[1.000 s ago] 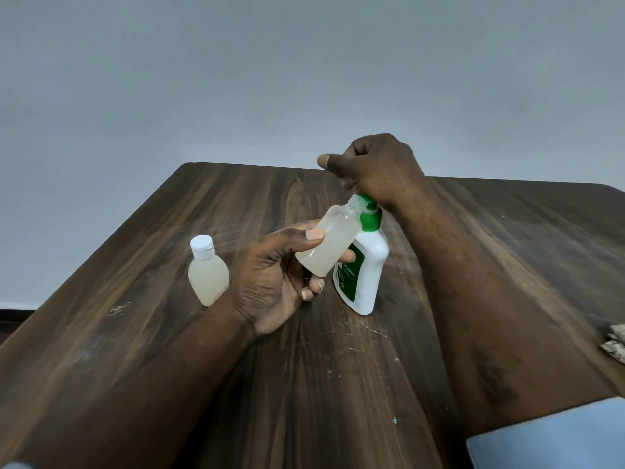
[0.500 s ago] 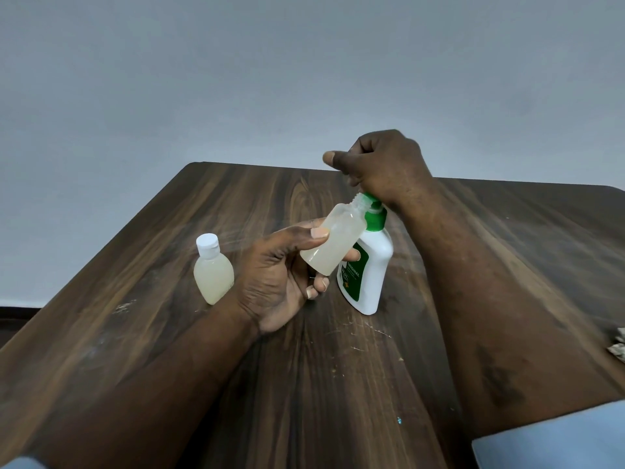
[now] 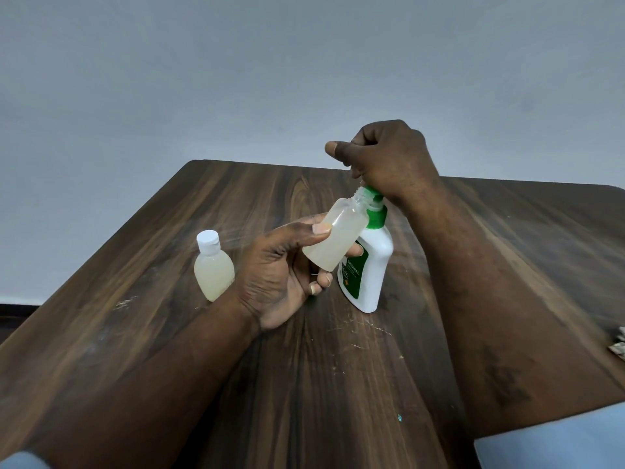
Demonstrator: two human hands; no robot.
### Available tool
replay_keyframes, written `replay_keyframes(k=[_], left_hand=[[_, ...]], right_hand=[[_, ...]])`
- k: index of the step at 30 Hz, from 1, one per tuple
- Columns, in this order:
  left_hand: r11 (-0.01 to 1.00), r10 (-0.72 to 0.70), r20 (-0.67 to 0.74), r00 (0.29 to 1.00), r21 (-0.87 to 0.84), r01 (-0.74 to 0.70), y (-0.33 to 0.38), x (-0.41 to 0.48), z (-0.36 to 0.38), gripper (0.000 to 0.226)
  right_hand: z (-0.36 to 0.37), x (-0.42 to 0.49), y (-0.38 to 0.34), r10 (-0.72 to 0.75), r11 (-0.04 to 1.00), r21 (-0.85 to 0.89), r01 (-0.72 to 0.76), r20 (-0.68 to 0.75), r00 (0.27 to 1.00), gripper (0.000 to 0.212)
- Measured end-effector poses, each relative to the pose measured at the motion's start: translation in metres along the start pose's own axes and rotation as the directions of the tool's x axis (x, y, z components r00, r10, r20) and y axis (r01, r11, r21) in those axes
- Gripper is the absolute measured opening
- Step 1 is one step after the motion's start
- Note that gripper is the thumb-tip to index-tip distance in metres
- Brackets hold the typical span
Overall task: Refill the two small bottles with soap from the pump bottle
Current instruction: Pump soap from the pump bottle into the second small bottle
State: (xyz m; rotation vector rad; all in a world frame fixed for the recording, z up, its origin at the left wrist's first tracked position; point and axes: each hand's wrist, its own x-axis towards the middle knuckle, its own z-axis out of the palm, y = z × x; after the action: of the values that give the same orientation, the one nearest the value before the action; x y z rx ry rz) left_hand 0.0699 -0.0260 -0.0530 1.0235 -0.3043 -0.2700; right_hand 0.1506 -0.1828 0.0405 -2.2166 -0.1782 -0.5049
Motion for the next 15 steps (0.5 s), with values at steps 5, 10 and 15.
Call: replay_keyframes(k=[5,10,15], left_hand=[[1.0,-0.014,-0.046,0.999,0.015,0.015,-0.0016,0.0006,-0.0028,0.035],[1.0,-0.015,-0.047,0.999,0.01,0.015,-0.0032,0.002,-0.0046,0.04],[1.0,-0.004,-0.02,1.0,-0.006,0.004,-0.0029,0.0026,-0.0041,0.043]], right_hand=[[0.0027,0.0001,0.0044,0.053,0.999,-0.005,-0.053,0.067,0.996,0.042],[0.0014,-0.0011,0.0045,0.045,0.999,0.013,-0.046,0.069,0.997,0.04],[0.0,0.0008,0.0029,0.01,1.0,0.029,-0.01,0.01,1.0,0.046]])
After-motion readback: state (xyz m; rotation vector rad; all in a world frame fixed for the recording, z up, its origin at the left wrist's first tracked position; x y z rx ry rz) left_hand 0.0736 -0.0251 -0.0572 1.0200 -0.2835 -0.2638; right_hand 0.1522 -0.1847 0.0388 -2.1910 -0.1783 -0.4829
